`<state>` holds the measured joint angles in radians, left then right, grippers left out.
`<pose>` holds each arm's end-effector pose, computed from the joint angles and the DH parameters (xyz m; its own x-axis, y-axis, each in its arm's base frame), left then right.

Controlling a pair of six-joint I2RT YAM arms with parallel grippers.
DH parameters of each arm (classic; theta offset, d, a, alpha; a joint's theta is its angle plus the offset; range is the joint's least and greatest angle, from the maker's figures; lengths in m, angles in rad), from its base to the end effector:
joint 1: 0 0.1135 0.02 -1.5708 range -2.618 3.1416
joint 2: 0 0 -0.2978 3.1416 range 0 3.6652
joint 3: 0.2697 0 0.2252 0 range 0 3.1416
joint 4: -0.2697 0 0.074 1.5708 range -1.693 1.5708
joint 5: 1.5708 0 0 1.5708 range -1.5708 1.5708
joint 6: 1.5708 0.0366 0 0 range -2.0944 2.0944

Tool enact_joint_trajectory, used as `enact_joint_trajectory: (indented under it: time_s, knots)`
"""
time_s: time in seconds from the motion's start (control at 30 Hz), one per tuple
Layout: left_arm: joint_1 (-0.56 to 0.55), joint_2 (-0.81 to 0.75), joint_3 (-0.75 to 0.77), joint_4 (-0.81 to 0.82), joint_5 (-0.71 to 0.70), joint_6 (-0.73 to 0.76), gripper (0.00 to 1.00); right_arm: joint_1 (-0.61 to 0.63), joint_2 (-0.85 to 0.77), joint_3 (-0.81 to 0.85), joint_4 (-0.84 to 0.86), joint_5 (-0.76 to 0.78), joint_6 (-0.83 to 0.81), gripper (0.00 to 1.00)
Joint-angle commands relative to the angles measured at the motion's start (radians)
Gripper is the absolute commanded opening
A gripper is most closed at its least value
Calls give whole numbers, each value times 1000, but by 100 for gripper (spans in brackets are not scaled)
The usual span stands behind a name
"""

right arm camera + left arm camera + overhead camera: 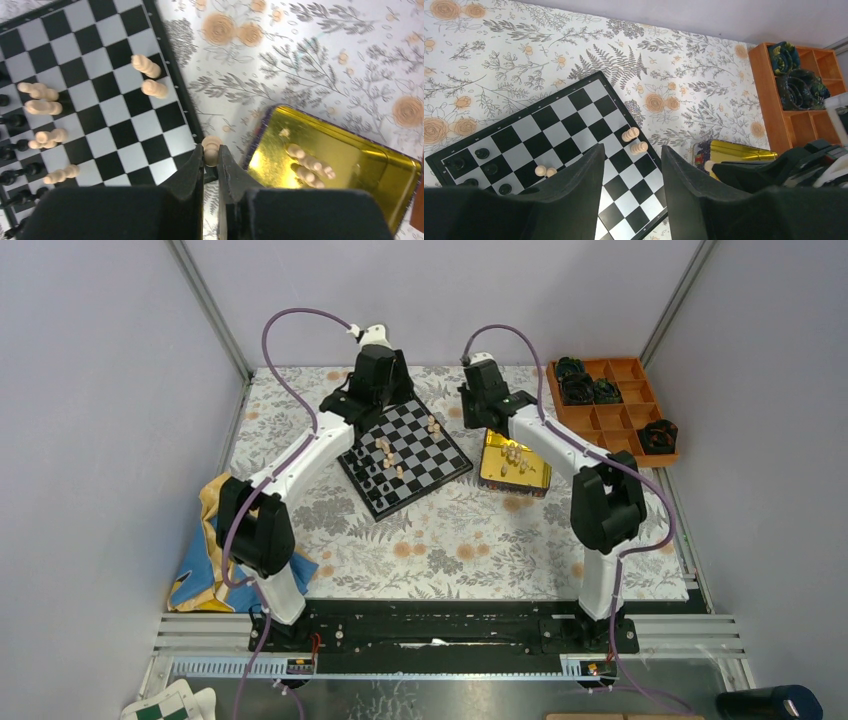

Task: Set up the chess pieces on the board
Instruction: Place the chess piece on the chessboard.

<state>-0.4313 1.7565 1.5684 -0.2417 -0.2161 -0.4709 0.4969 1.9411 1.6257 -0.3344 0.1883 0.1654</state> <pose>0.3659 -0.1598 0.3788 -0.4423 -0.2843 -0.8506 0.0344 0.9424 -0.3328 0.3903 0.2039 0.3143 -0.5801 -0.1306 -0.8040 -0.2451 0.9693 0.0194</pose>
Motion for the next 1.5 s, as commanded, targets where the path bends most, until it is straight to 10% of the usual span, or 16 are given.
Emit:
enact_joint_trajectory:
  time_s: [0.0, 0.73, 1.47]
  knots:
    - [9, -60, -16, 17, -44, -18, 55, 40, 50, 91, -32, -24, -19, 0]
    - [34, -144, -105, -25, -139, -57, 99, 142, 229, 215, -93, -55, -7, 0]
    - [41, -135, -106, -34, -152, -64, 99, 149, 279, 191, -96, -70, -4, 0]
